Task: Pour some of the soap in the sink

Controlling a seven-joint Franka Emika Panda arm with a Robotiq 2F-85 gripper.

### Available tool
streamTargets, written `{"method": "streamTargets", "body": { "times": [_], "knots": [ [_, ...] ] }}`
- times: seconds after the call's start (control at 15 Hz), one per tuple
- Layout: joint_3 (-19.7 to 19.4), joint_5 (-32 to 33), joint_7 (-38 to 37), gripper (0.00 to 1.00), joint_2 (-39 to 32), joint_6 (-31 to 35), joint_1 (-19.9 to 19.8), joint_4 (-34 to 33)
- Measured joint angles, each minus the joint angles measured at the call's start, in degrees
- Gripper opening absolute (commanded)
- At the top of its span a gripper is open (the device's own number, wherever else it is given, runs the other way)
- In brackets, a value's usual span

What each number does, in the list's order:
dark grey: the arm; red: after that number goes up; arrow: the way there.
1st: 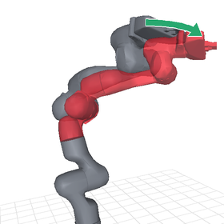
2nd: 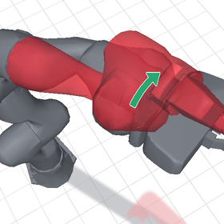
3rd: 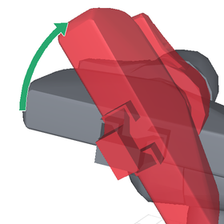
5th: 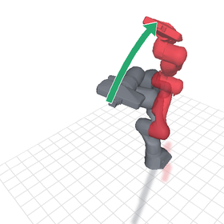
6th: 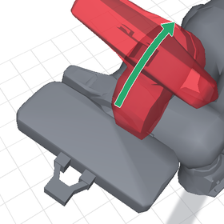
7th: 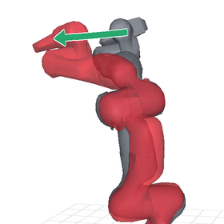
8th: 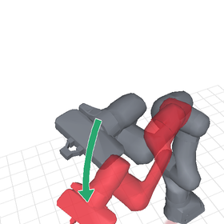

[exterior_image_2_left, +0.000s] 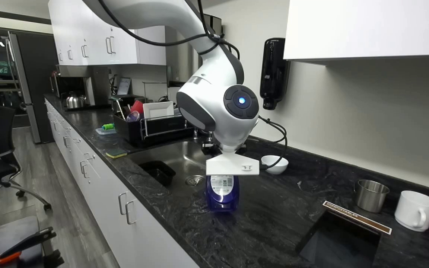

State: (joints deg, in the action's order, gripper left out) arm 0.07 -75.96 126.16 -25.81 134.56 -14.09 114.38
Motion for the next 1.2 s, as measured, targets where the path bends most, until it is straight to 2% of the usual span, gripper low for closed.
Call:
{"method": "streamTargets", "body": {
  "times": [0.4, 1.2],
  "knots": [
    [-1.37, -2.11, 0.28, 0.34, 0.86, -2.46, 0.14, 0.32],
    [-5.72, -3.86, 3.67, 0.34, 5.53, -7.89, 0.14, 5.42]
  ]
}}
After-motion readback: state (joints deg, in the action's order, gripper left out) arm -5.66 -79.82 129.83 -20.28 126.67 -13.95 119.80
